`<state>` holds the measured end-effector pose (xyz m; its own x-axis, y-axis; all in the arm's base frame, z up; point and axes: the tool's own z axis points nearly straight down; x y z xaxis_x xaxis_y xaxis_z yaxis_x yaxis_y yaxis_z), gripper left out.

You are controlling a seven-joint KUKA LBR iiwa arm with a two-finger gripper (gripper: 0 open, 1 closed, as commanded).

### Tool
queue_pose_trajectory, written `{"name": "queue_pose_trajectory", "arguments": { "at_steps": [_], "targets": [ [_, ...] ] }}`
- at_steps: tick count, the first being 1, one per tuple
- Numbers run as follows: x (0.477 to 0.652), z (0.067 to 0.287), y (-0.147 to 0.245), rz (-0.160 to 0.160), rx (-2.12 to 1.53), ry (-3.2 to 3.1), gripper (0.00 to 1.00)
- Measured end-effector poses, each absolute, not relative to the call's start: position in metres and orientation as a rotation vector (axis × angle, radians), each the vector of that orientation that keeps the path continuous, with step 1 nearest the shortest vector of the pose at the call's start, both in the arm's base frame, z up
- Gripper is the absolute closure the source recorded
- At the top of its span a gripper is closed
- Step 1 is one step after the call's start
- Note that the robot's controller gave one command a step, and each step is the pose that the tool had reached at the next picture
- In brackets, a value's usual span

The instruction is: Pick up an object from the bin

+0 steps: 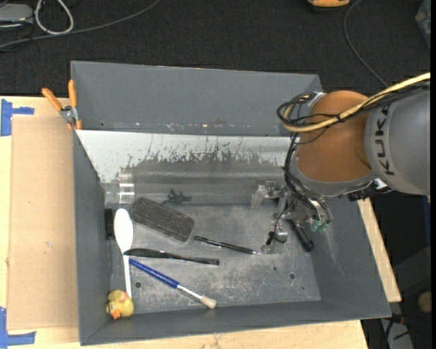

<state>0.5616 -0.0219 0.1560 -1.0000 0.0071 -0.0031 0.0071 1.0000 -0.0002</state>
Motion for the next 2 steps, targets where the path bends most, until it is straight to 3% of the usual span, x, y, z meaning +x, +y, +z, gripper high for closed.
{"name": "queue_pose_trajectory", "arguments": {
  "at_steps": [1, 2],
  "targets": [
    [0.541, 0.118, 0.019, 0.007, 0.146, 3.152, 0.0],
    [0.58, 0.067, 0.039, 0.002, 0.089, 3.133, 0.0]
  ]
}}
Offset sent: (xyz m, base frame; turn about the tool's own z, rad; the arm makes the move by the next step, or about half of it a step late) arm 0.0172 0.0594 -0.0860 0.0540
